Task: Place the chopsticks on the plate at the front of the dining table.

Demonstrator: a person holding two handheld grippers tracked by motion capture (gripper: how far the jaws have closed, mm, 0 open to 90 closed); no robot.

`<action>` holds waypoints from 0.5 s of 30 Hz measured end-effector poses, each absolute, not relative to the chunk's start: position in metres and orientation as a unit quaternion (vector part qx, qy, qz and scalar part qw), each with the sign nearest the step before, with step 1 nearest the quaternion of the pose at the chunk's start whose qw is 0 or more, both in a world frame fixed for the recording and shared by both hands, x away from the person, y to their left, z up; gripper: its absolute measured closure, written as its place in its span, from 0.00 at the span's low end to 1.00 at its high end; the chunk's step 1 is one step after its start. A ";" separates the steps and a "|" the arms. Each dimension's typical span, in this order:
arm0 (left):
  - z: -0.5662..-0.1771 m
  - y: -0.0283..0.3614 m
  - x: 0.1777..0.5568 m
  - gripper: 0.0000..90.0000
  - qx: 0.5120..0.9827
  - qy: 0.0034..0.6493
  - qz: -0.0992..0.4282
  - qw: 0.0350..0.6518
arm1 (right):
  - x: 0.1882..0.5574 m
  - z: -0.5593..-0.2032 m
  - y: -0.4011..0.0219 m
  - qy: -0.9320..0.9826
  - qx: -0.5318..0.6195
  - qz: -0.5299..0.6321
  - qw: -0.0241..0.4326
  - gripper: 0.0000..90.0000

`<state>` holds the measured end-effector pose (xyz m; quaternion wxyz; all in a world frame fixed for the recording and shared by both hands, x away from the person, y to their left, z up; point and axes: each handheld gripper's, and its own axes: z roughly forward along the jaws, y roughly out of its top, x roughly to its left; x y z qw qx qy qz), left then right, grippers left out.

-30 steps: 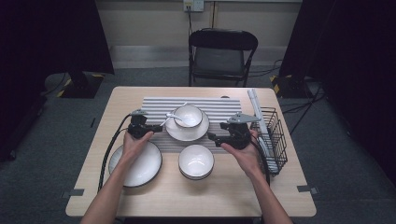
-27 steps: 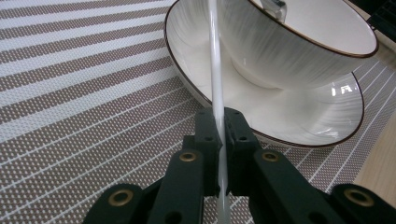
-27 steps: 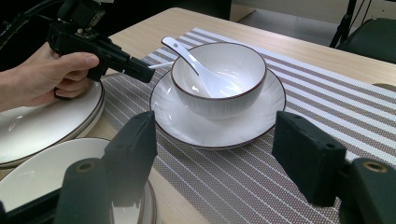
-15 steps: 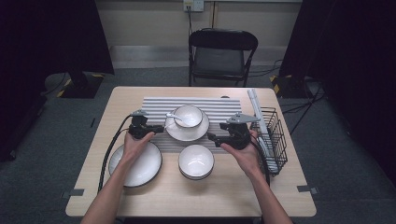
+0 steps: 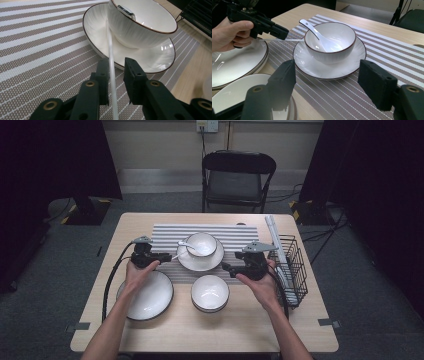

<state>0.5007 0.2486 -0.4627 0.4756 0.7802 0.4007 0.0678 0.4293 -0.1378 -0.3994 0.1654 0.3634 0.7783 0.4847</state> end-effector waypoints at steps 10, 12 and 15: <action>-0.460 0.258 0.487 0.76 0.788 0.388 0.073 0.472 | 0.430 -0.400 -0.137 0.779 0.363 0.484 0.165 0.34; -0.458 0.258 0.486 0.74 0.790 0.386 0.071 0.472 | 0.430 -0.401 -0.136 0.779 0.363 0.483 0.165 0.34; -0.456 0.259 0.483 0.75 0.788 0.385 0.069 0.475 | 0.430 -0.401 -0.136 0.779 0.363 0.484 0.164 0.34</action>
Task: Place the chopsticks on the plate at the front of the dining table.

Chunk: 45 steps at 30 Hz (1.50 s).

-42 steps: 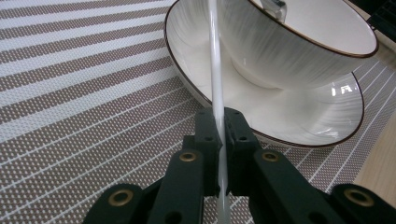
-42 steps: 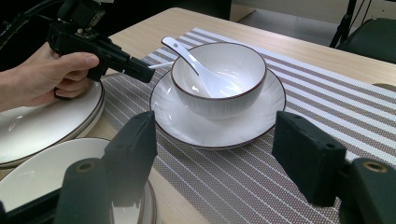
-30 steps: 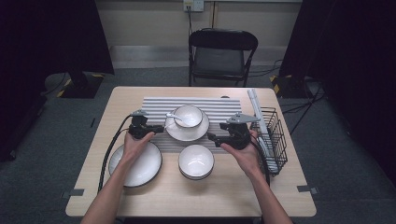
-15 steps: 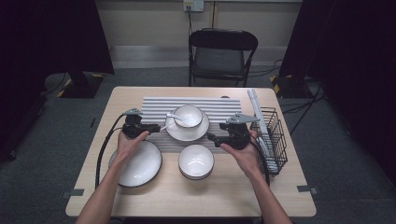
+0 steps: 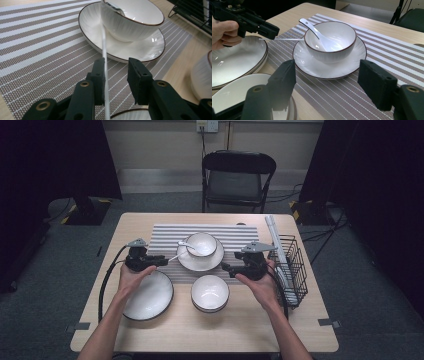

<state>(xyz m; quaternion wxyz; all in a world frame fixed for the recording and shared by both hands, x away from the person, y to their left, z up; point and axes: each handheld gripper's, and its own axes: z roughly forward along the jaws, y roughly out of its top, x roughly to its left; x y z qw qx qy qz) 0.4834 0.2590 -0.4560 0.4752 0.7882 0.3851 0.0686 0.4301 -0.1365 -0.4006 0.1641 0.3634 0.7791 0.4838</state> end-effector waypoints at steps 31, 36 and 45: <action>-0.476 0.260 0.485 0.96 0.794 0.400 0.061 0.453 | 0.431 -0.402 -0.139 0.778 0.367 0.482 0.164 0.33; -0.477 0.258 0.486 0.96 0.787 0.405 0.063 0.461 | 0.430 -0.402 -0.137 0.779 0.368 0.480 0.164 0.33; -0.476 0.259 0.490 0.96 0.768 0.416 0.064 0.483 | 0.431 -0.403 -0.137 0.780 0.366 0.481 0.162 0.33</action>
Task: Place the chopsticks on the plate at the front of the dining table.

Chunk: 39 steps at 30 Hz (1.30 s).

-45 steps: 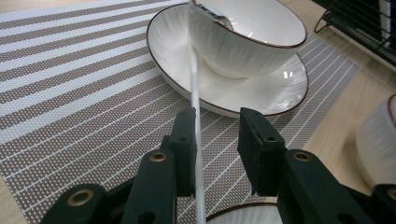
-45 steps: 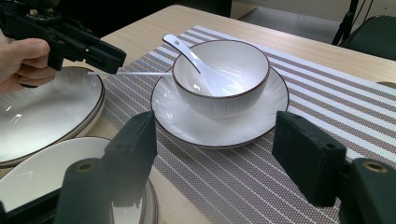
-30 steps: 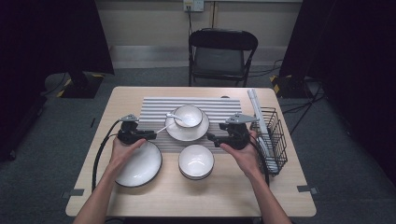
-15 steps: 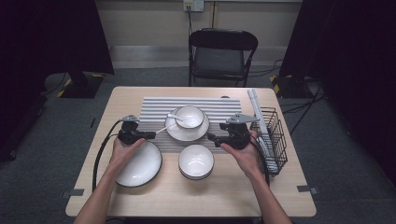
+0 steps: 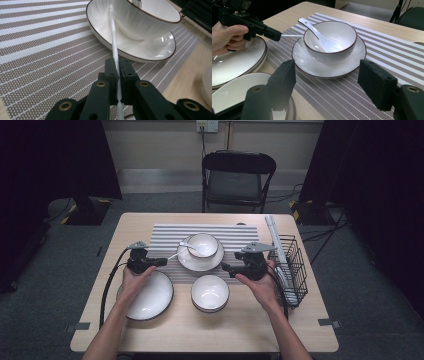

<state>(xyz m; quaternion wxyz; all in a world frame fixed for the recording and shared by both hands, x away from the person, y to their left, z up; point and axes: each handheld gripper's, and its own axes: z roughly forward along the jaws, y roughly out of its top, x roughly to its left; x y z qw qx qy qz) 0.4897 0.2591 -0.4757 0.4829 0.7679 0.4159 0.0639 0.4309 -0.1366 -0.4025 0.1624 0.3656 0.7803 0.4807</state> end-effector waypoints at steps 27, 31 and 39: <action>-0.478 0.248 0.500 0.96 0.763 0.422 0.076 0.484 | 0.431 -0.404 -0.134 0.782 0.364 0.479 0.161 0.33; -0.479 0.245 0.502 0.96 0.764 0.423 0.070 0.482 | 0.431 -0.404 -0.135 0.783 0.365 0.478 0.162 0.33; -0.481 0.238 0.501 0.94 0.779 0.414 0.072 0.466 | 0.431 -0.403 -0.136 0.781 0.366 0.479 0.162 0.33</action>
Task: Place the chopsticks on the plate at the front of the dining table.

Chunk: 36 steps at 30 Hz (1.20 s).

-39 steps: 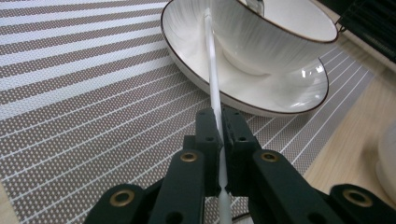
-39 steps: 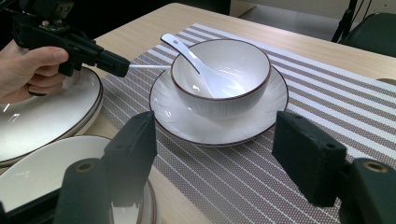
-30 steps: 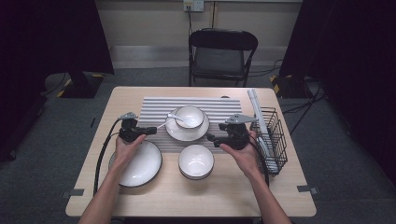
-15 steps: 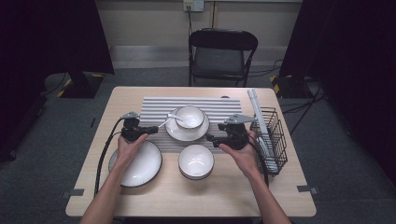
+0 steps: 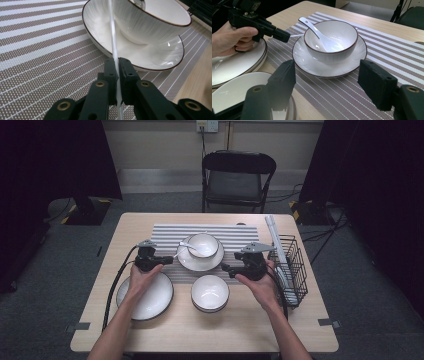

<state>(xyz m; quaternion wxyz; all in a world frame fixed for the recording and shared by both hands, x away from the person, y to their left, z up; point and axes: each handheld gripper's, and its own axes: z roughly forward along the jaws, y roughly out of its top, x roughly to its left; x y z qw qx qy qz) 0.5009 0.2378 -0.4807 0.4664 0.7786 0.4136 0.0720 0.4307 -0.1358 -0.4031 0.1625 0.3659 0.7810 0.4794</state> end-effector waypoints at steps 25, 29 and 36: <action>-0.471 0.259 0.480 0.76 0.788 0.400 0.065 0.463 | 0.431 -0.404 -0.135 0.782 0.365 0.479 0.161 0.33; -0.471 0.261 0.477 0.75 0.784 0.403 0.066 0.467 | 0.431 -0.404 -0.134 0.782 0.365 0.479 0.161 0.33; -0.475 0.257 0.475 0.75 0.797 0.404 0.083 0.441 | 0.432 -0.405 -0.133 0.784 0.365 0.476 0.160 0.33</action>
